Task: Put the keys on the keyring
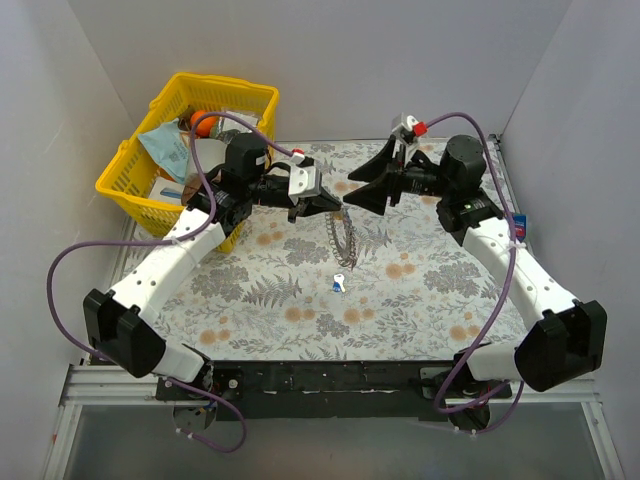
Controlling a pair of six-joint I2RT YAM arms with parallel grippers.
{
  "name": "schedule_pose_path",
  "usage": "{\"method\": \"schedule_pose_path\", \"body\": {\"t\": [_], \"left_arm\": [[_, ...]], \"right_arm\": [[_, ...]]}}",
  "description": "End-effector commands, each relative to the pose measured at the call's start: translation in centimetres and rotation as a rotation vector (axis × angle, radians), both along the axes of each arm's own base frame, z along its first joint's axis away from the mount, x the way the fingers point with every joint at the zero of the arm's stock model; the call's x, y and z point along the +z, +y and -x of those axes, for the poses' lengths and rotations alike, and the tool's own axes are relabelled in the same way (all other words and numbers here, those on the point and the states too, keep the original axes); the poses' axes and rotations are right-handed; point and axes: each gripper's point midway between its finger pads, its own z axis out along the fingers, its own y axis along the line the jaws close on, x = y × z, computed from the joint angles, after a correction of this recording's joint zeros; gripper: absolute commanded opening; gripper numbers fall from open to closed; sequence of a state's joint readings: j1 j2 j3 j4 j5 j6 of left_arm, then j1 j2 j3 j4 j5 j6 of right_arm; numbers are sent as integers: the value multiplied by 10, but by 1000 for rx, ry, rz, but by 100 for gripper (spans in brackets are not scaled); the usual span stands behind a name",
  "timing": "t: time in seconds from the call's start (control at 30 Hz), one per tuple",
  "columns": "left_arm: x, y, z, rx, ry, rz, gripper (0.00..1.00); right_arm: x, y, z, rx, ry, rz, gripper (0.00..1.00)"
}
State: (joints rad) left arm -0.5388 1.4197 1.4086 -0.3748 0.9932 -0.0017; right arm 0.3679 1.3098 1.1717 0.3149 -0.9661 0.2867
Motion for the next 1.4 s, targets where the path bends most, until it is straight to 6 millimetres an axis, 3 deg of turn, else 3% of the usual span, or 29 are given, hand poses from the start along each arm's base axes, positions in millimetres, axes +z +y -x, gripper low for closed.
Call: {"method": "schedule_pose_path", "body": {"t": [0.0,0.1,0.27,0.7,0.97,1.07,1.37], "left_arm": [[30,-3,21,-101,6,56,0],[32,-4,22,-111,9,61,0],[32,-4,21,-108,11,61,0],[27,-4,26,-129,33,56,0],[15,-3,24,-122,60,19,0],[13,-3,22,-112,63,12,0],[12,-4,14,-87,56,7,0]], "right_arm": [[-8,9,6,47,-23,59,69],[-15,10,6,51,-23,82,63],[-19,9,9,56,-20,92,62],[-4,2,6,-38,-51,71,69],[4,4,12,-1,-50,52,68],[7,5,18,40,-51,54,66],[-9,15,37,123,-6,114,54]]}}
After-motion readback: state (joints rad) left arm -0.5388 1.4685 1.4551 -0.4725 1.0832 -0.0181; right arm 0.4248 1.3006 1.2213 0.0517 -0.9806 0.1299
